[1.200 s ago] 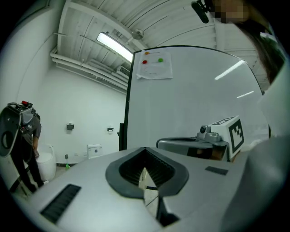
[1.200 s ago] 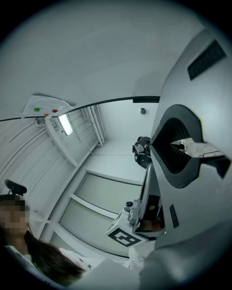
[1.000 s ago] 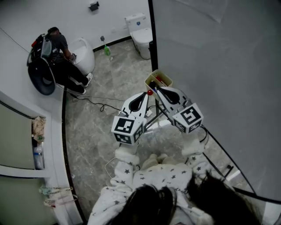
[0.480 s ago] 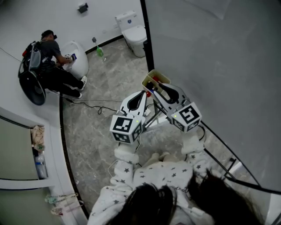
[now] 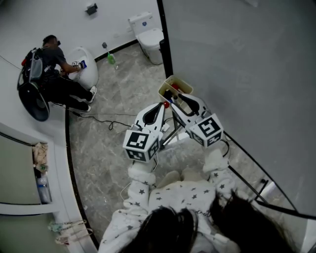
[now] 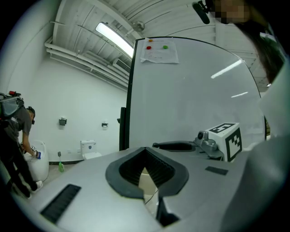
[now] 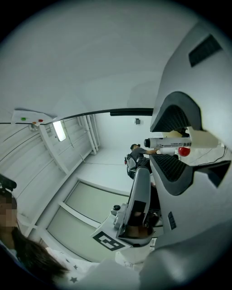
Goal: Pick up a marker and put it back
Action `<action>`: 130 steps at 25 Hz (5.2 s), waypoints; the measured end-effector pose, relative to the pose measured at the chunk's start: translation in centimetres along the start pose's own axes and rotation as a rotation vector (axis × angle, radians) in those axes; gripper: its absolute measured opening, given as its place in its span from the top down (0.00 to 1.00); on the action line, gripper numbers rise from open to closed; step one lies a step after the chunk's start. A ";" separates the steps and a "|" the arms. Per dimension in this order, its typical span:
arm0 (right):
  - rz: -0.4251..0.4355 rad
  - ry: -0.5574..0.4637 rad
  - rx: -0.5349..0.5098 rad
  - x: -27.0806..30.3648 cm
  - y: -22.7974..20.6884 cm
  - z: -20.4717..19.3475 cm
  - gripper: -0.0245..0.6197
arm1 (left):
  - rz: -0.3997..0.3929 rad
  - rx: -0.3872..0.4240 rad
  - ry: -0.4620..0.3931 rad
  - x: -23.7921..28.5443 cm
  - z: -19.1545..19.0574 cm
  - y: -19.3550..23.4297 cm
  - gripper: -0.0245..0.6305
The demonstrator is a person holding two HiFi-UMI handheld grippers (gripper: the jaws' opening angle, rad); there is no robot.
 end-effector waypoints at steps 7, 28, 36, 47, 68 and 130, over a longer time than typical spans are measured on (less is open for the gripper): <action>0.000 0.031 -0.043 1.6 -0.2 -2.0 0.75 | 0.017 0.018 -0.008 0.6 -1.8 1.3 0.96; -0.042 0.023 -0.076 1.1 -0.1 1.5 0.84 | 0.003 0.024 -0.002 -0.2 0.3 1.2 0.96; -0.018 -0.003 -0.055 0.1 0.2 7.7 0.84 | -0.018 0.021 0.005 -0.8 4.9 0.2 0.96; 0.010 -0.025 -0.069 -2.2 1.8 13.3 0.84 | -0.073 0.016 -0.062 -2.6 8.9 -1.6 0.96; 0.055 -0.077 -0.058 -2.3 1.9 13.2 0.84 | -0.108 -0.002 -0.094 -2.4 9.3 -1.7 0.96; -0.060 -0.022 -0.027 0.8 -0.3 -1.7 0.84 | -0.063 0.019 -0.060 -0.1 0.5 0.2 0.96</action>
Point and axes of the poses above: the fingertips, and each gripper's own axes: x forward along the fingers, y to its left, z out of its top, the point moved 6 cm from there along -x, backward along the fingers, and after that the axes turned 9 degrees about z, right-handed, at the moved point
